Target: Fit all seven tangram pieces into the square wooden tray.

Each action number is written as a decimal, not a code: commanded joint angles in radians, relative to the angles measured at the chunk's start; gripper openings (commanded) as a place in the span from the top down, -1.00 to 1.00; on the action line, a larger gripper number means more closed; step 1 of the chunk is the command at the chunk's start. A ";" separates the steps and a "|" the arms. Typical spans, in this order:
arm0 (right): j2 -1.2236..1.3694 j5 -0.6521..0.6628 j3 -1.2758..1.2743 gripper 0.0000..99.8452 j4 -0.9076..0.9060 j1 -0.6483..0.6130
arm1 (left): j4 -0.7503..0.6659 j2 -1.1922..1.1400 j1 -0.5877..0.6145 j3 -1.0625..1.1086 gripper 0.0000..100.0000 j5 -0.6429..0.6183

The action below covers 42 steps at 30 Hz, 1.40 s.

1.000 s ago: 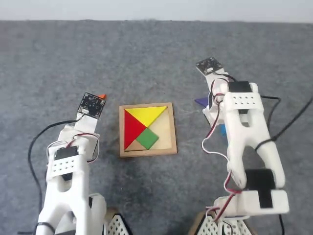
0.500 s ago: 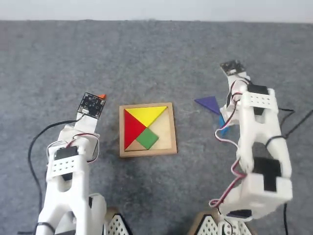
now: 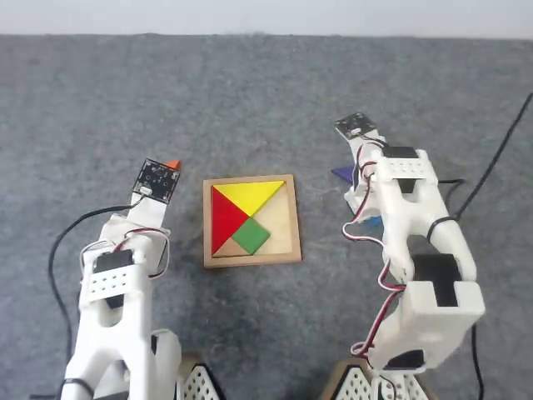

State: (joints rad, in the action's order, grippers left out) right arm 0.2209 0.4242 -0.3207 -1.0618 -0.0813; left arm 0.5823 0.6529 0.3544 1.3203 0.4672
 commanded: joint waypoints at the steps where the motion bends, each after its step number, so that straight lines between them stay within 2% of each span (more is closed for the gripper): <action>1: -0.005 -0.008 0.015 0.33 0.016 -0.007 | -0.020 0.034 0.003 -0.010 0.97 0.012; 9: -0.022 -0.008 0.034 0.34 0.005 0.018 | -0.020 0.034 0.003 -0.010 0.97 0.012; 15: -0.077 -0.014 0.178 0.34 -0.147 0.013 | -0.020 0.034 0.003 -0.010 0.97 0.012; 18: -0.082 -0.066 0.261 0.34 -0.185 0.013 | -0.020 0.034 0.003 -0.010 0.97 0.012; 22: -0.081 -0.112 0.299 0.34 -0.165 0.012 | -0.020 0.034 0.003 -0.010 0.97 0.012; 27: -0.079 -0.106 0.298 0.34 -0.145 -0.013 | -0.020 0.034 0.003 -0.010 0.97 0.012; 31: -0.053 -0.101 0.305 0.34 -0.059 -0.041 | -0.020 0.034 0.003 -0.010 0.97 0.012; 36: 0.108 0.066 0.442 0.33 -0.108 -0.096 | -0.020 0.034 0.003 -0.010 0.97 0.012; 42: 0.386 0.236 0.750 0.33 -0.234 -0.096 | -0.020 0.034 0.003 -0.010 0.97 0.012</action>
State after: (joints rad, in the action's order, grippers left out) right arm 0.5355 0.5762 0.2470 -1.2336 -0.1718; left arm 0.5823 0.6529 0.3544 1.3203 0.4687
